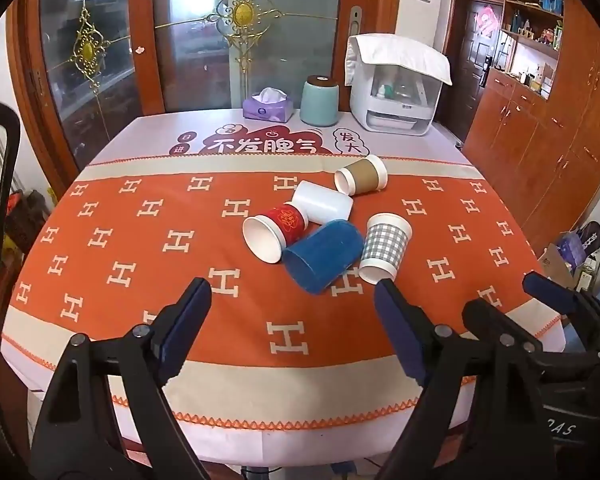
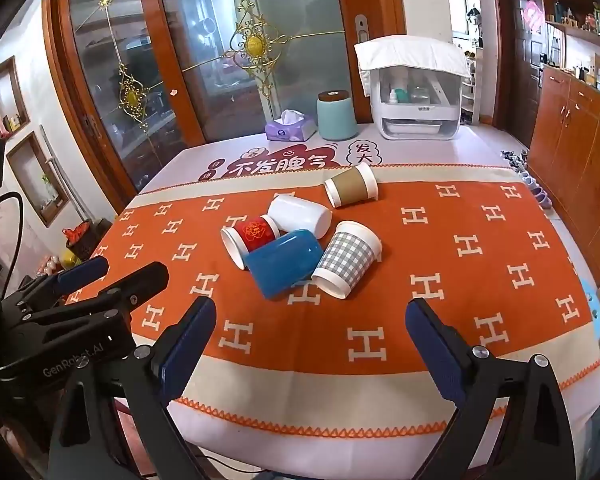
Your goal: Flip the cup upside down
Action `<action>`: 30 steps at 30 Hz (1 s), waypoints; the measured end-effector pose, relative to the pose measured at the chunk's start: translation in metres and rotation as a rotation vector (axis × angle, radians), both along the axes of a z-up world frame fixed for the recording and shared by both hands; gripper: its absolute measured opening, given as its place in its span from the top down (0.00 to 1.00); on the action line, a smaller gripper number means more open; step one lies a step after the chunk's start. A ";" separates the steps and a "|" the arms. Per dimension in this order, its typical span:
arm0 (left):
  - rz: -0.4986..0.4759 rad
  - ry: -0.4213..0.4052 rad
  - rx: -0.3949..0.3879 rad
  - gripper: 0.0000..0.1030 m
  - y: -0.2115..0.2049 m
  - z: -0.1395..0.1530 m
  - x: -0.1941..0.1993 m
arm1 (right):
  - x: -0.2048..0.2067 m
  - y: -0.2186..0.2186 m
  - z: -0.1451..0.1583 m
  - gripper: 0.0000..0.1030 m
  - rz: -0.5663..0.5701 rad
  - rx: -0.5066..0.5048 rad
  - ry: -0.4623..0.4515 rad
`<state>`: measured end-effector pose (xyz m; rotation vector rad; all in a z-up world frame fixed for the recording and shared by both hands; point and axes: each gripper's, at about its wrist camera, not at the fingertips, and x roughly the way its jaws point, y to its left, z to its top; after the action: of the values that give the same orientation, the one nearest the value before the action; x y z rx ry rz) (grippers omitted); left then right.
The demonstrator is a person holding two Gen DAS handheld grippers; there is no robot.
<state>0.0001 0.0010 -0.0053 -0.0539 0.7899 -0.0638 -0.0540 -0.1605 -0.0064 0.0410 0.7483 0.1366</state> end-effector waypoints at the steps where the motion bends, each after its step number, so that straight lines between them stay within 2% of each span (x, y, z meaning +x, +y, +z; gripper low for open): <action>1: 0.000 0.001 -0.001 0.23 0.000 0.000 0.000 | 0.000 0.000 0.000 0.06 -0.001 0.000 -0.001; 7: 0.016 0.023 0.005 0.24 -0.001 -0.003 0.001 | -0.004 -0.004 0.004 0.06 0.004 0.000 0.005; 30: 0.015 0.049 0.019 0.24 -0.002 -0.010 0.005 | 0.001 -0.004 -0.012 0.06 0.002 0.045 0.037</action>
<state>0.0049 -0.0006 -0.0157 -0.0432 0.8391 -0.0408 -0.0531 -0.1641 -0.0186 0.0863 0.7821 0.1548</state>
